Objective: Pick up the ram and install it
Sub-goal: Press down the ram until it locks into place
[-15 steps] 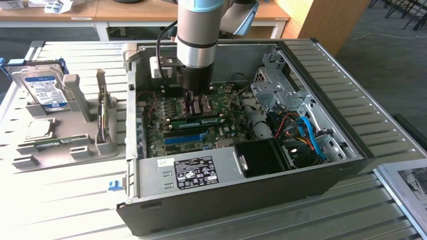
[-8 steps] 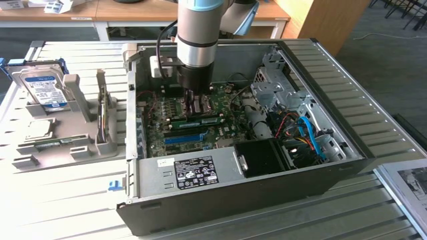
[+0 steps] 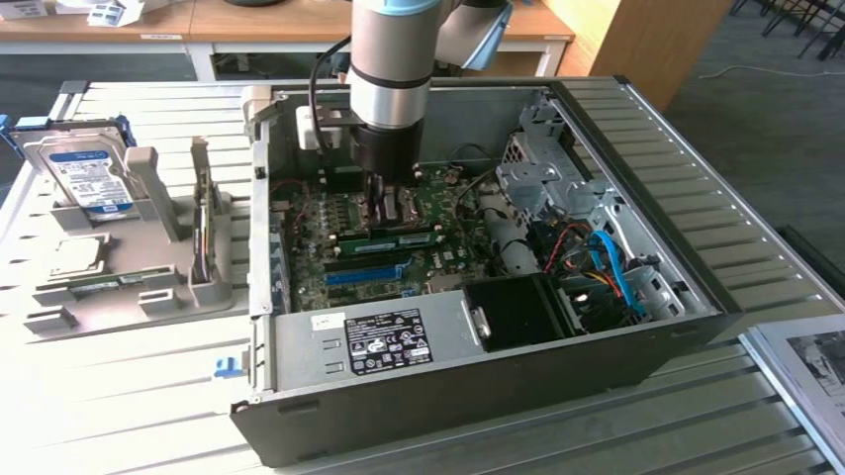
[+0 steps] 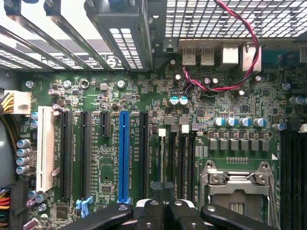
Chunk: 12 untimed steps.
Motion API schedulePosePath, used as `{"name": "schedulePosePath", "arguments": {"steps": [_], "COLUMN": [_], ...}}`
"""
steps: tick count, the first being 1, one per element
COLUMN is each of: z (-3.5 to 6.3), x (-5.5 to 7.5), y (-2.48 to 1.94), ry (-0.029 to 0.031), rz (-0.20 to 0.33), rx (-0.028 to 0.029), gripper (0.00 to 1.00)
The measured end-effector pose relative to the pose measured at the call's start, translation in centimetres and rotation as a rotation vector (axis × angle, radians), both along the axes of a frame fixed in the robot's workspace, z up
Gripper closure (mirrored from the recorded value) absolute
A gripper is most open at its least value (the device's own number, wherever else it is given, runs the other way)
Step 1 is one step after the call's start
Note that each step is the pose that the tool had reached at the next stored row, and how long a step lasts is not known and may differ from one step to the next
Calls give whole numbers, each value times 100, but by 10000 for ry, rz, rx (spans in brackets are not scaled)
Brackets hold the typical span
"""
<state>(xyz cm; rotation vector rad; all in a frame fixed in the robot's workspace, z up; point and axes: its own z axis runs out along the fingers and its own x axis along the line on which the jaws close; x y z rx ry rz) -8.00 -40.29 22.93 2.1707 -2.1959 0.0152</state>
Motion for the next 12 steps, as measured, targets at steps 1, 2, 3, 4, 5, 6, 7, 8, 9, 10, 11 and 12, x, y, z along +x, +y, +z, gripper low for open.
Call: {"name": "schedulePosePath", "arguments": {"steps": [1, 2, 3, 4, 5, 6, 7, 8, 9, 10, 11, 12], "z": [6, 12, 17, 22, 27, 32, 36, 40, 44, 47, 54, 60], "x": [0, 0, 0, 0, 0, 0, 0, 0, 0, 0, 0, 0], "y": [0, 0, 0, 0, 0, 0, 0, 0, 0, 0, 0, 0], "ry": [0, 0, 0, 0, 0, 0, 0, -1, 0, -1, 0, 0], "rz": [0, 0, 0, -1, 0, 0, 0, 0, 0, 0, 0, 0], "rx": [0, 0, 0, 0, 0, 0, 1, 0, 0, 0, -1, 0], "gripper": [90, 90, 90, 90, 90, 90, 90, 90, 90, 90, 90, 90]}}
